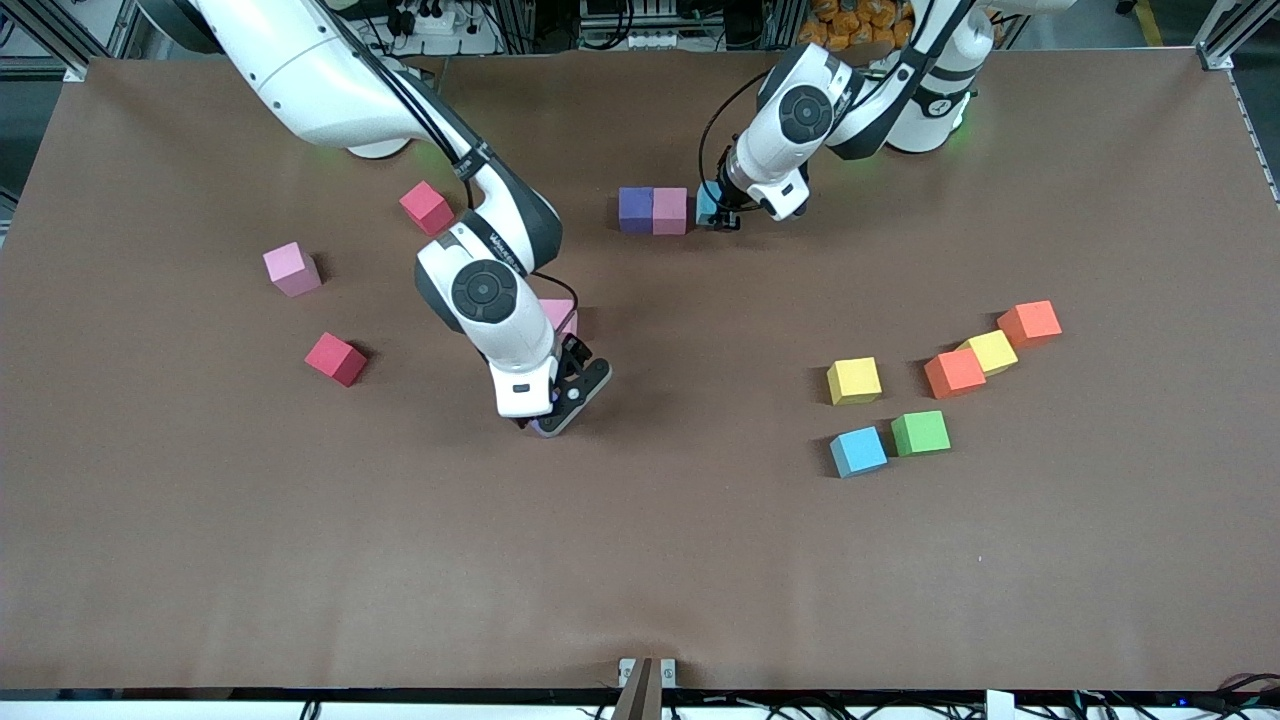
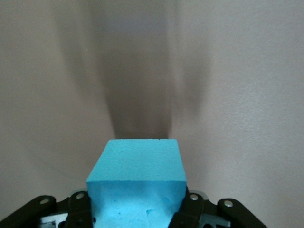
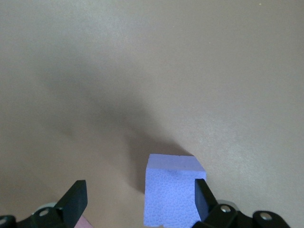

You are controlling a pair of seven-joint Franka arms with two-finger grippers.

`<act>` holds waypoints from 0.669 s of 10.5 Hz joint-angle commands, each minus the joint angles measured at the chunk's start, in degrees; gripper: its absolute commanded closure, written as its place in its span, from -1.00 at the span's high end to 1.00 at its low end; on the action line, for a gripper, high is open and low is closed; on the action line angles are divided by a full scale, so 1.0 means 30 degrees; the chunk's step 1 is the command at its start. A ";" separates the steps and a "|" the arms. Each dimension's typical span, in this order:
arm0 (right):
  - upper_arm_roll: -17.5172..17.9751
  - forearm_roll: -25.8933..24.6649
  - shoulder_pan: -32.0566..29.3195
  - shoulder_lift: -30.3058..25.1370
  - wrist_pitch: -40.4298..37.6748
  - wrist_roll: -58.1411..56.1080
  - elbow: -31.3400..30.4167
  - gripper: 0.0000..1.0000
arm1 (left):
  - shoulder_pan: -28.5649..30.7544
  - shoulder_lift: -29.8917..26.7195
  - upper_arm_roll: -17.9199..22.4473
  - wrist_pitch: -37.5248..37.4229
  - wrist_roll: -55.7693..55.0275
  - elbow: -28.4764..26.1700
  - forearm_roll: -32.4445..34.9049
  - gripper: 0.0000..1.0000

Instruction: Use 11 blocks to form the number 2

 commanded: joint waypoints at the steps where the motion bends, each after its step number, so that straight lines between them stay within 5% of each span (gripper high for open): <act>1: 0.0132 -0.0503 -0.0209 0.0663 -0.0006 0.0426 0.0347 1.00 | -0.0330 0.0704 -0.0038 0.1020 -0.0261 -0.0062 -0.0253 -1.00; 7: -0.0423 -0.0679 0.0112 0.1603 -0.0094 0.0368 0.0523 1.00 | -0.0709 0.1233 0.0224 0.1315 -0.0289 -0.0062 0.0216 -1.00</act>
